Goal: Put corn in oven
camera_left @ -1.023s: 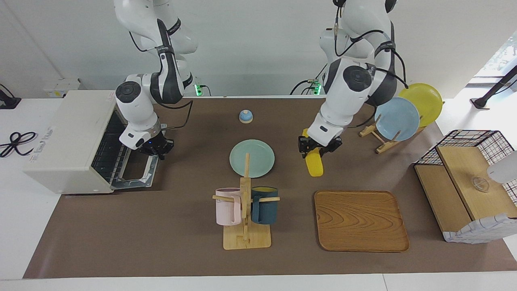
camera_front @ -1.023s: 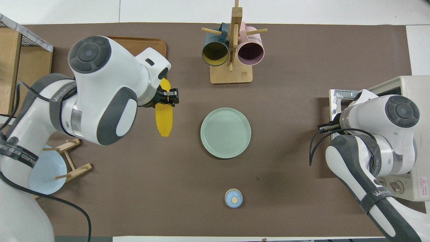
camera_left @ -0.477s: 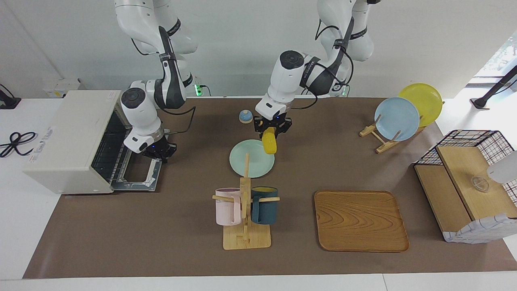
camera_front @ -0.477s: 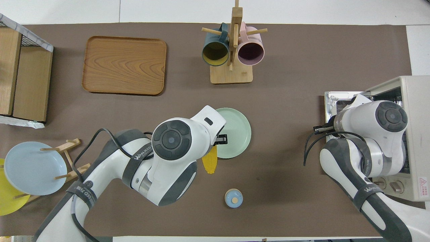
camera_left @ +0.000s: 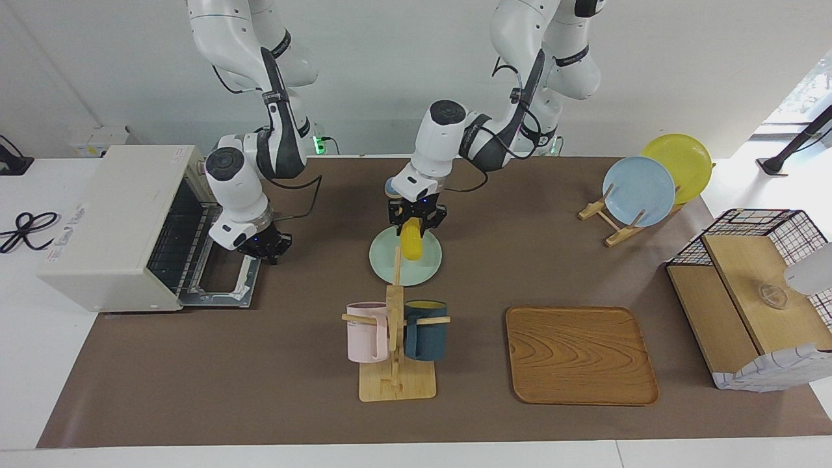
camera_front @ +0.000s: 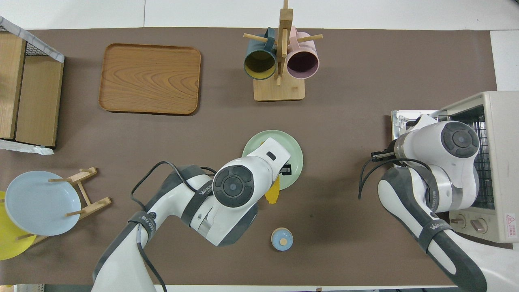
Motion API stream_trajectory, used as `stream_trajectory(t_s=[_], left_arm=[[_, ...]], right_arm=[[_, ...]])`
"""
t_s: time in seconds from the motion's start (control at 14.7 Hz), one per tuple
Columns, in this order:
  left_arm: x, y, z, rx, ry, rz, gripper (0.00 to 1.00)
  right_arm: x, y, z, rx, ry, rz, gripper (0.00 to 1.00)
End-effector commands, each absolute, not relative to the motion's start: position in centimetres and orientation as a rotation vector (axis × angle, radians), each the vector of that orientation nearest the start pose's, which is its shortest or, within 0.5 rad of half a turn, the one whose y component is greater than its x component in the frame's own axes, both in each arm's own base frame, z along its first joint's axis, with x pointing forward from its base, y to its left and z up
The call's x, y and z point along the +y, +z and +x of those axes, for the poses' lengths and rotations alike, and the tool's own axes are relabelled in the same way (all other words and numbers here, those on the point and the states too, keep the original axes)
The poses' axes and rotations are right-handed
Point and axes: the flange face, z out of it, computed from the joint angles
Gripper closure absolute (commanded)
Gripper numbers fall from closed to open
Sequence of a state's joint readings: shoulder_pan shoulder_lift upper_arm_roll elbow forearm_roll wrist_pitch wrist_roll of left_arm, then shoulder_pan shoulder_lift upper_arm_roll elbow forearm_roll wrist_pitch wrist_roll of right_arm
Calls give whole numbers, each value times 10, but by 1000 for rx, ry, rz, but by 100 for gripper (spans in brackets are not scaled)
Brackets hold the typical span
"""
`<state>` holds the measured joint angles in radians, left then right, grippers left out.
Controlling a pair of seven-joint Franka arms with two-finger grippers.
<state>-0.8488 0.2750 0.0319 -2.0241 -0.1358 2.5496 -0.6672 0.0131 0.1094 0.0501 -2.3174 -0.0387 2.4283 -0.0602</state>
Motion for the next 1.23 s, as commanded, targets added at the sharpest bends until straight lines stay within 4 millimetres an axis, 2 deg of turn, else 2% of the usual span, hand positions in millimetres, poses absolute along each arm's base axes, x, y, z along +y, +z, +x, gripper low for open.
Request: stream_trajectory(t_s=[0.0, 0.14, 0.2, 0.27, 0.34, 0.41, 0.48, 0.55, 0.75, 0.82, 0.95, 1.09, 1.16], left_arm=[[-465, 326, 439, 70, -263, -3375, 100], [-466, 325, 440, 74, -288, -3383, 100], [-466, 321, 440, 73, -281, -3379, 100], [-466, 321, 440, 86, -282, -3378, 100], [-465, 320, 441, 89, -282, -3376, 100], [-466, 321, 440, 93, -280, -3375, 95], [-465, 320, 439, 93, -275, -3372, 45], [-464, 319, 438, 91, -266, -3369, 0], [-461, 325, 438, 89, -241, -3359, 0], [-459, 333, 438, 94, -218, -3350, 0], [-447, 357, 439, 101, -186, -3340, 0], [-416, 385, 457, 52, -159, -3331, 0], [-404, 397, 462, 47, -144, -3326, 0]], right_arm=[[62, 324, 536, -220, 23, -3166, 100], [70, 349, 548, -160, 60, -3176, 100], [78, 363, 552, -153, 95, -3179, 89], [79, 376, 555, -135, 113, -3175, 74], [81, 392, 559, -119, 115, -3159, 41], [83, 405, 562, -107, 125, -3145, 18], [86, 417, 565, -99, 137, -3129, 0], [93, 425, 565, -89, 141, -3100, 0], [96, 455, 553, -85, 129, -3085, 0], [95, 465, 546, -91, 136, -3084, 0], [97, 470, 539, -90, 147, -3082, 0], [110, 471, 539, -112, 116, -3081, 0], [129, 473, 539, -141, 76, -3079, 0]])
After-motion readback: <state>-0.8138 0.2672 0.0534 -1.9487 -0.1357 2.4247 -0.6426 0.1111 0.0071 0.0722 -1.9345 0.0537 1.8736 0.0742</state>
